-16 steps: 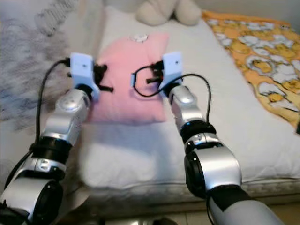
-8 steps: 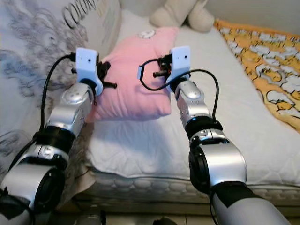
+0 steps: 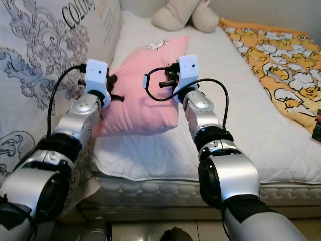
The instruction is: Clean up the room
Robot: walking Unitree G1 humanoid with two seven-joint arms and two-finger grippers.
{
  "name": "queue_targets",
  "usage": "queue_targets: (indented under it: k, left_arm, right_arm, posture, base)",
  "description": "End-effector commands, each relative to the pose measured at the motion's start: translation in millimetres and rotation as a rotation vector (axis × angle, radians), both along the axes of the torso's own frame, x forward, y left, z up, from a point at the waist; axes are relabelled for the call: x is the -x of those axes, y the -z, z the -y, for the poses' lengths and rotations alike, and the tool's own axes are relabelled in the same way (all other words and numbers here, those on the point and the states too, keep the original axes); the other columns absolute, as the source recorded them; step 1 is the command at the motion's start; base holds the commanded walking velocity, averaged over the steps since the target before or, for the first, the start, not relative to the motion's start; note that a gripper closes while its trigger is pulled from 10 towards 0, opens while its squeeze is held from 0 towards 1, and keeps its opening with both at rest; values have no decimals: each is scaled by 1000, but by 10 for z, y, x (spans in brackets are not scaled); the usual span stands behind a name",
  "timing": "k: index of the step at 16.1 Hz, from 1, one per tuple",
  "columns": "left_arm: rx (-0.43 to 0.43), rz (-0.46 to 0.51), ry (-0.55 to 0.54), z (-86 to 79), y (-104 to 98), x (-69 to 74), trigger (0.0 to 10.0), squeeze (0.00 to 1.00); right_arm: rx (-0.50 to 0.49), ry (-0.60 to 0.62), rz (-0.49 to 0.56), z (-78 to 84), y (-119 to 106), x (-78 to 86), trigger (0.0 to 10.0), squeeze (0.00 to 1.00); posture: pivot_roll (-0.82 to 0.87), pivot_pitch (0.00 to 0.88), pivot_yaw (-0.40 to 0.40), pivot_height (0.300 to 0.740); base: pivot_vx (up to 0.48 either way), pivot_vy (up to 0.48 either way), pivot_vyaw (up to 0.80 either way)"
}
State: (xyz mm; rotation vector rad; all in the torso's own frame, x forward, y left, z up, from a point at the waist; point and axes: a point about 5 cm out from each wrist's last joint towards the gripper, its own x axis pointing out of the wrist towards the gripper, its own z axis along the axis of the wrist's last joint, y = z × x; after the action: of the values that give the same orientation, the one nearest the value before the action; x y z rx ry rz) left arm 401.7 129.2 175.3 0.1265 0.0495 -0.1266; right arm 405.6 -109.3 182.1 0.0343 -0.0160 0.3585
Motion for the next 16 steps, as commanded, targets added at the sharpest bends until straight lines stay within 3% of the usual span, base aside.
queue_targets:
  k: [1, 5, 6, 10, 13, 16]
  left_arm:
    - [-18, 49, -37, -65, -144, -45, 0, 0]
    - [-88, 76, -125, -269, -276, -114, 0, 0]
    - [-142, 85, -163, -338, -273, -115, 0, 0]
    - [-280, 37, -255, -460, -27, -47, 0, 0]
    - [-283, -11, -236, -328, 191, 14, 0, 0]
    - [-173, -72, -198, -11, 379, 81, 0, 0]
  right_arm:
    - [0, 41, 31, 87, -124, -43, 0, 0]
    - [48, 46, 45, 41, -204, -71, 0, 0]
    - [64, 45, 34, 9, -204, -77, 0, 0]
    - [150, -2, -69, -123, 87, -1, 0, 0]
    - [206, -24, -129, -127, 300, 69, 0, 0]
    - [263, -11, -179, -7, 459, 117, 0, 0]
  posture:
    - [141, 95, -82, 710]
    - [147, 121, -90, 710]
    - [159, 143, -96, 710]
    - [185, 188, -108, 710]
    - [200, 222, -117, 710]
    - [199, 238, -123, 710]
  base:
    - [0, 0, 0]
    - [0, 0, 0]
    - [0, 0, 0]
    - [0, 0, 0]
    - [0, 0, 0]
    - [0, 0, 0]
